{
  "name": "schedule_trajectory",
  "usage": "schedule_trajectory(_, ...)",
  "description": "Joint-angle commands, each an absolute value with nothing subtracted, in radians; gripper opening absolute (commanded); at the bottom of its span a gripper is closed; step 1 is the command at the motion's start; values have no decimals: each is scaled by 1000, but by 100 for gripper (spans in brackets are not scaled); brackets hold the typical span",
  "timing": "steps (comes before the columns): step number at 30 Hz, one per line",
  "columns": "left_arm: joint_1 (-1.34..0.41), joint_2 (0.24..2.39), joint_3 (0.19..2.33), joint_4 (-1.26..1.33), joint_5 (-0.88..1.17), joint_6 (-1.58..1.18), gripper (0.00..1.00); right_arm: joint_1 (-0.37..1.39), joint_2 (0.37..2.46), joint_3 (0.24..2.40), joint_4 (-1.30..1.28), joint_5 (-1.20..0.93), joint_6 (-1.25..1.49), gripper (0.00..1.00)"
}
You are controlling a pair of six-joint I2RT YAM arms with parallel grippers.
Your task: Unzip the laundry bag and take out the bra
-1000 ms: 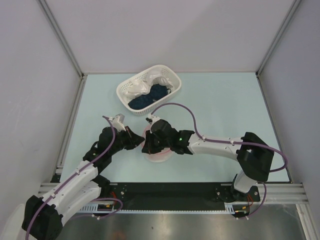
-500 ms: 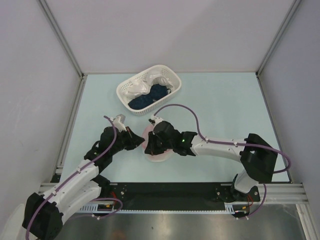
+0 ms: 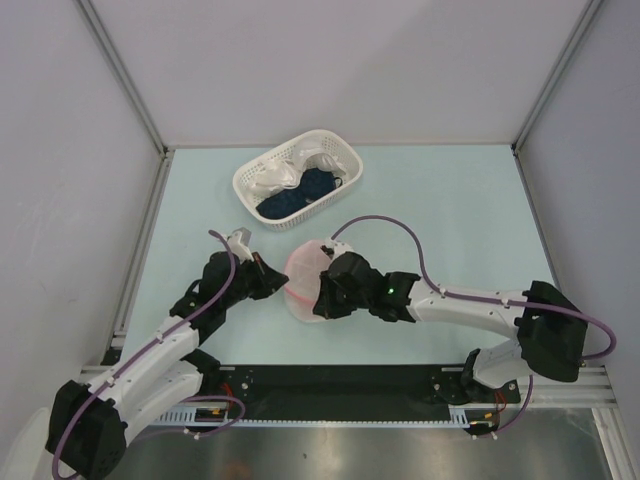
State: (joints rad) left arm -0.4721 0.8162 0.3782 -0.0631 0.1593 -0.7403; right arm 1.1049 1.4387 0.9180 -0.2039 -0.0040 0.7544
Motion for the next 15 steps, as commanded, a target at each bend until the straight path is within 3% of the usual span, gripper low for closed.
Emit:
schedule_trajectory(1,-471,818,422,-41,129,-715,0,1100,1367,885,-264,66,772,0)
schedule_trajectory(15,-469,844,446,-40,117,-684,0,1088,1361,885,-261,71,767,0)
